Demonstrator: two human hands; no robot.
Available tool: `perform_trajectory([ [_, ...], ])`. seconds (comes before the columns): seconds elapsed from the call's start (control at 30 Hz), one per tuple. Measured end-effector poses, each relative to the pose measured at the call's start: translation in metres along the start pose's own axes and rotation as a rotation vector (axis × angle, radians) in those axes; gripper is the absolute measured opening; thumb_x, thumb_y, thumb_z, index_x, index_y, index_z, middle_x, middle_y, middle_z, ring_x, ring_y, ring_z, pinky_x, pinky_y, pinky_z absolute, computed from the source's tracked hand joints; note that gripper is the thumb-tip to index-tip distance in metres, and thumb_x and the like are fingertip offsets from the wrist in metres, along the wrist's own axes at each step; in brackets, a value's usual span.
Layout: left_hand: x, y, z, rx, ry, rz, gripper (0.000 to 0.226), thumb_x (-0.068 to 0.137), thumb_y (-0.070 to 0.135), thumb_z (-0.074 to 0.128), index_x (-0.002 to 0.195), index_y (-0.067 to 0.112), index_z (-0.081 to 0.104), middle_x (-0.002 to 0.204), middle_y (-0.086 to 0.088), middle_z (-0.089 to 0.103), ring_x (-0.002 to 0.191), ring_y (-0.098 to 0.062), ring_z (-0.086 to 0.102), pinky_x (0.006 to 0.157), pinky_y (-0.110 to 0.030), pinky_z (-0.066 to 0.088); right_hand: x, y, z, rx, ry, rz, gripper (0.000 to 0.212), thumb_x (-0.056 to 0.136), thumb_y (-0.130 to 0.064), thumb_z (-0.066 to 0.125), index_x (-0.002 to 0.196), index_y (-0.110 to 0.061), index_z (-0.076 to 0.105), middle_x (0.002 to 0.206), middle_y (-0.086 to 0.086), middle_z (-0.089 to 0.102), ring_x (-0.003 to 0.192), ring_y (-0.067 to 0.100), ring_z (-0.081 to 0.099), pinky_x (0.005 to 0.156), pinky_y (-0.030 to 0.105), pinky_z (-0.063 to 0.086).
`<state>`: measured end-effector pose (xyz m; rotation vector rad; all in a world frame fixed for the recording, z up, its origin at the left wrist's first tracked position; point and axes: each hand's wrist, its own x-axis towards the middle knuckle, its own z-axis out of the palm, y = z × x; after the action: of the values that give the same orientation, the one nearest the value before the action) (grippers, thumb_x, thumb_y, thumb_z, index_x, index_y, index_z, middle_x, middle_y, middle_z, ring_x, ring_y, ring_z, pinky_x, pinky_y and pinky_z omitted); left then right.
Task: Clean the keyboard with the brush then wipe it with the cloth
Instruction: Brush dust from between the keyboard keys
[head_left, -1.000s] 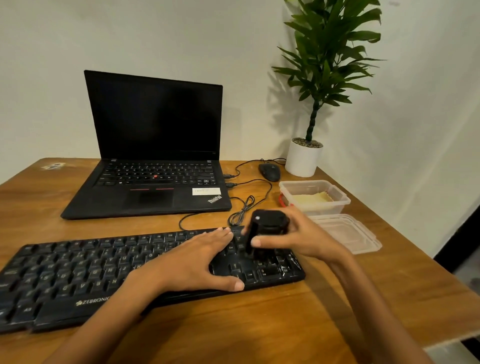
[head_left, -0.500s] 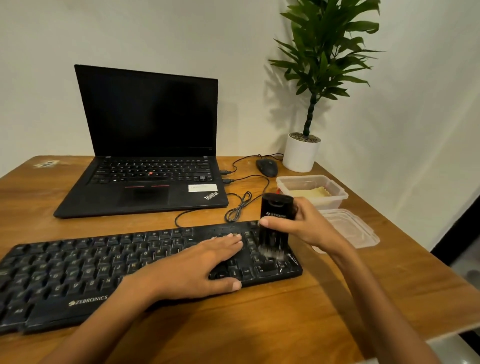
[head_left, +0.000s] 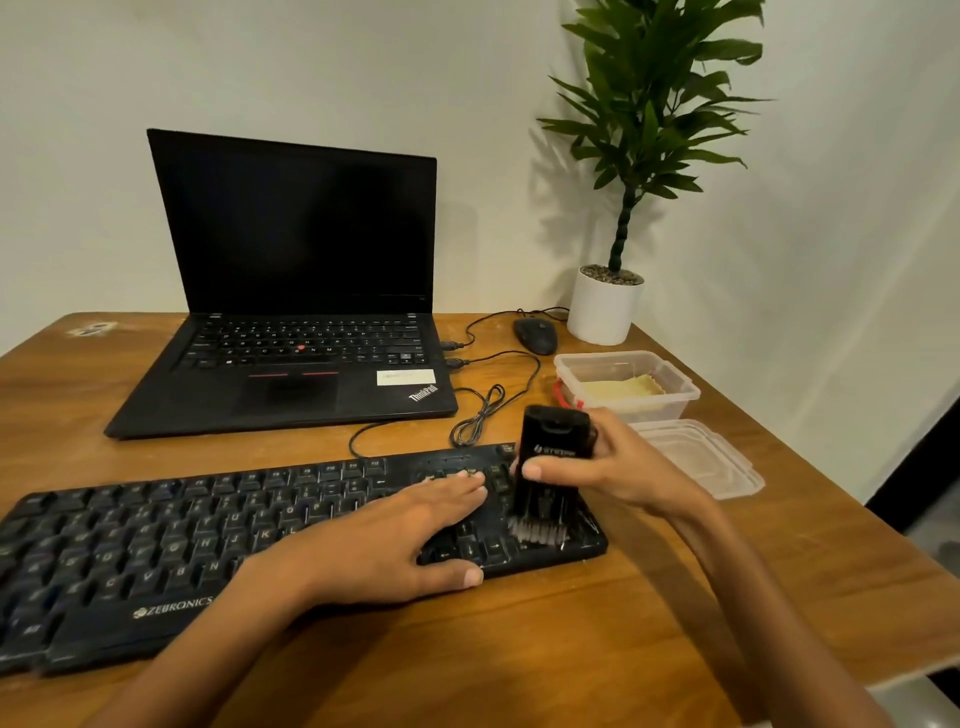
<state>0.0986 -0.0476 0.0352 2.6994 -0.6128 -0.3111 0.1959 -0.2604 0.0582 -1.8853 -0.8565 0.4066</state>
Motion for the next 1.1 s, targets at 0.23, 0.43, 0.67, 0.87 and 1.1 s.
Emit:
perform_trajectory([
  [0.23, -0.003, 0.002, -0.001, 0.007, 0.0, 0.01, 0.075, 0.089, 0.057, 0.038, 0.146, 0.031, -0.003, 0.143, 0.025, -0.016, 0.123, 0.015, -0.019, 0.085, 0.007, -0.016, 0.004, -0.01, 0.0, -0.026, 0.155, -0.084, 0.035, 0.072, -0.028, 0.073, 0.104, -0.017, 0.064, 0.104, -0.003, 0.068, 0.1, 0.006, 0.062, 0.085, 0.028, 0.052],
  [0.43, -0.007, 0.005, -0.003, 0.018, -0.01, -0.012, 0.079, 0.088, 0.058, 0.037, 0.144, 0.031, -0.012, 0.136, 0.024, -0.024, 0.102, 0.024, -0.032, 0.076, 0.01, -0.021, -0.015, -0.002, -0.002, 0.018, -0.011, -0.043, 0.038, 0.07, -0.031, 0.07, 0.103, -0.013, 0.062, 0.101, 0.001, 0.069, 0.099, 0.016, 0.064, 0.081, 0.029, 0.052],
  [0.67, -0.007, 0.003, -0.003, 0.018, -0.012, -0.012, 0.079, 0.087, 0.059, 0.037, 0.145, 0.03, -0.009, 0.136, 0.025, -0.023, 0.106, 0.024, -0.03, 0.078, 0.01, -0.02, -0.007, -0.014, -0.001, -0.004, 0.02, -0.124, 0.03, 0.073, -0.022, 0.071, 0.1, -0.01, 0.064, 0.099, 0.006, 0.069, 0.097, 0.02, 0.064, 0.085, 0.035, 0.053],
  [0.87, -0.006, 0.003, -0.003, 0.017, -0.009, -0.002, 0.079, 0.088, 0.059, 0.037, 0.145, 0.03, -0.009, 0.141, 0.023, -0.022, 0.115, 0.018, -0.029, 0.081, 0.009, -0.02, -0.018, -0.002, -0.025, -0.091, 0.09, 0.0, 0.046, 0.063, -0.039, 0.076, 0.097, -0.011, 0.063, 0.093, 0.004, 0.07, 0.09, 0.01, 0.065, 0.077, 0.022, 0.053],
  [1.1, -0.007, 0.002, -0.002, 0.003, -0.001, -0.006, 0.08, 0.087, 0.059, 0.038, 0.144, 0.029, -0.01, 0.137, 0.023, -0.023, 0.12, 0.014, -0.024, 0.079, 0.01, -0.019, -0.001, -0.011, 0.013, -0.112, -0.017, -0.026, 0.033, 0.074, -0.031, 0.073, 0.102, -0.018, 0.062, 0.101, 0.002, 0.068, 0.096, 0.014, 0.064, 0.083, 0.029, 0.053],
])
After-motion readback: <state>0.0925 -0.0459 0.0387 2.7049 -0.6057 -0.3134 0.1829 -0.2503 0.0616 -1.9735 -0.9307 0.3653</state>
